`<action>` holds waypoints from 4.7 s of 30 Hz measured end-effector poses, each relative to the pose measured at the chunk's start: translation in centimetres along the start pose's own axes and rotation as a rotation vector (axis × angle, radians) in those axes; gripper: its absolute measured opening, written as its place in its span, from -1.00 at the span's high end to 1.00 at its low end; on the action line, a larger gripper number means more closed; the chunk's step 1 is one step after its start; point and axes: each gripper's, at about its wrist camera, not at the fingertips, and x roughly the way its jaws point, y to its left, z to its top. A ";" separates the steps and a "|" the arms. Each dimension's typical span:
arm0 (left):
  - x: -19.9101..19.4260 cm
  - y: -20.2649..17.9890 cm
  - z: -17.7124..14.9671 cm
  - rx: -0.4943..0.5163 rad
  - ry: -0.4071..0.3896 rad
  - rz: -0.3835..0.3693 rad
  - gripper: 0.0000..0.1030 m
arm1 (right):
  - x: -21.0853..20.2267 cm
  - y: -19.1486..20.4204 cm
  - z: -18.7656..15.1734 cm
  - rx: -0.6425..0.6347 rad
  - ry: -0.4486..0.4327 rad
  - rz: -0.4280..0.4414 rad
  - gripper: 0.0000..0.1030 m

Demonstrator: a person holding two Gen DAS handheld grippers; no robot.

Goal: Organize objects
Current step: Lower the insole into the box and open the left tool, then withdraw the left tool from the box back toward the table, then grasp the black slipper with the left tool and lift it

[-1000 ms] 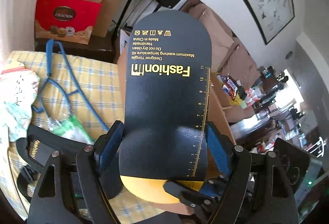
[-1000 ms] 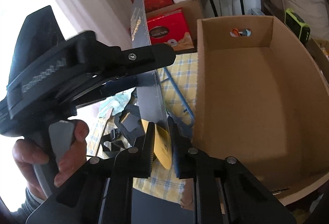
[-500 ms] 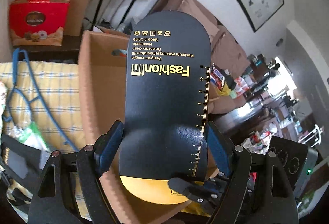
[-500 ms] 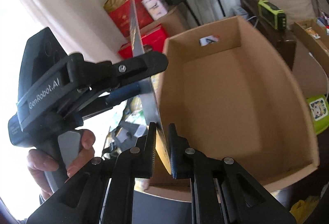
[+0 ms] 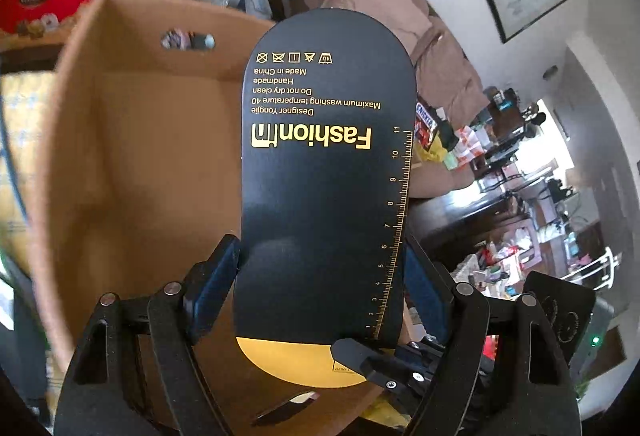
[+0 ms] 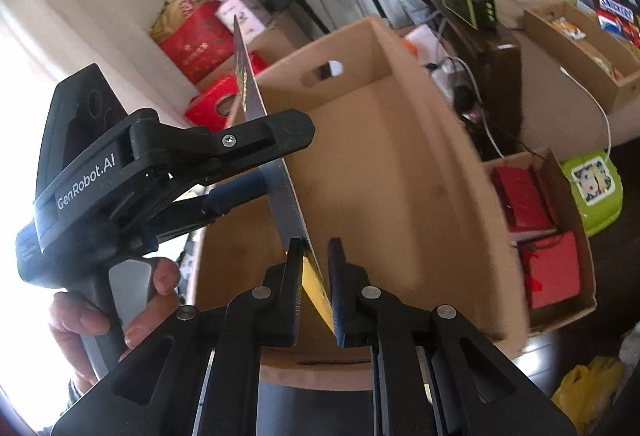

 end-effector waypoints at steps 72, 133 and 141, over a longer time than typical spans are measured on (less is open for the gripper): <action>-25.5 20.6 -7.7 0.001 -0.223 0.549 -0.97 | 8.8 21.2 -6.1 -0.465 0.000 -0.090 -0.61; -15.0 27.1 -10.9 -0.314 -0.080 0.107 0.21 | 25.1 22.9 -4.9 -0.468 0.469 -0.170 0.01; -16.1 25.8 -11.6 -0.254 -0.079 0.110 0.35 | 22.8 22.0 -6.1 -0.424 0.482 -0.103 0.10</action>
